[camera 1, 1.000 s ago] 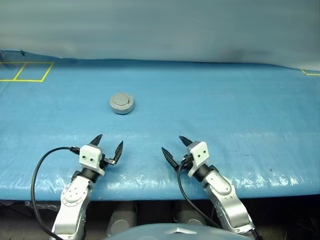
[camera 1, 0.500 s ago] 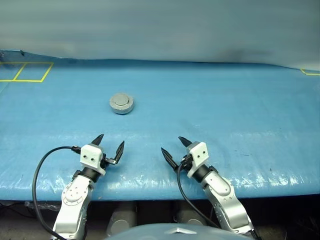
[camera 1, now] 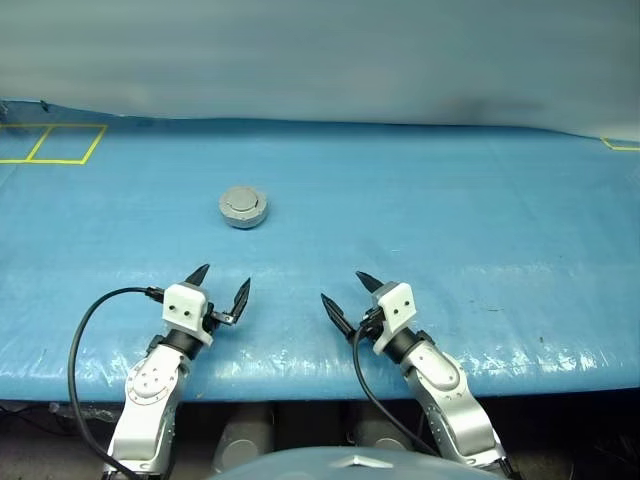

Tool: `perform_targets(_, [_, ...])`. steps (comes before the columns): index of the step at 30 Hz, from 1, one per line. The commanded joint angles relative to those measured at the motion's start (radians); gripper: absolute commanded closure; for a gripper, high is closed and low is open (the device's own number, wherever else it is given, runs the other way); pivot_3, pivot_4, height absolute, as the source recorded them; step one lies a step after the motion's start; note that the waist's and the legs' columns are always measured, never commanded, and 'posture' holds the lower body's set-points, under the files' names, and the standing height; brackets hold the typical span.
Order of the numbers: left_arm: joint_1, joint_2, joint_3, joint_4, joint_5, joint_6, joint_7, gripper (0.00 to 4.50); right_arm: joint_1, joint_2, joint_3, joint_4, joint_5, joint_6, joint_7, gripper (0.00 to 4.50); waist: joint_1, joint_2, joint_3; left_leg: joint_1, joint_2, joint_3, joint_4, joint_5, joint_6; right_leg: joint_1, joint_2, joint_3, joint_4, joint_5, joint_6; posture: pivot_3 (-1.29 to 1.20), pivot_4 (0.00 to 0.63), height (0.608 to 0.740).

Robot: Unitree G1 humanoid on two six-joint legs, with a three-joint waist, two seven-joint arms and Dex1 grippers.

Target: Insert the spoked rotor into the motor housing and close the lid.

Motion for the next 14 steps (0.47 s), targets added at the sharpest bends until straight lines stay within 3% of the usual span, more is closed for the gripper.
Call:
perform_targets(1, [-0.001,0.001,-0.002,0.000,0.005,-0.001,-0.005,0.03,-0.003,-0.002,0.002,-0.021,-0.008,-0.022,-0.002,0.00,0.000,0.000,0.000,0.000,0.000,0.000,0.000,0.000,0.000,0.000,0.000,0.000,0.000,0.000,0.000,0.00,0.150,0.740])
perform_targets(14, [-0.009,0.004,-0.009,0.005,0.007,0.002,-0.006,0.03,-0.006,0.009,0.011,-0.011,-0.024,-0.022,-0.006,0.00,0.000,0.000,0.000,0.000,0.000,0.000,0.000,0.000,0.000,0.000,0.000,0.000,0.000,0.000,0.000,0.00,0.150,0.740])
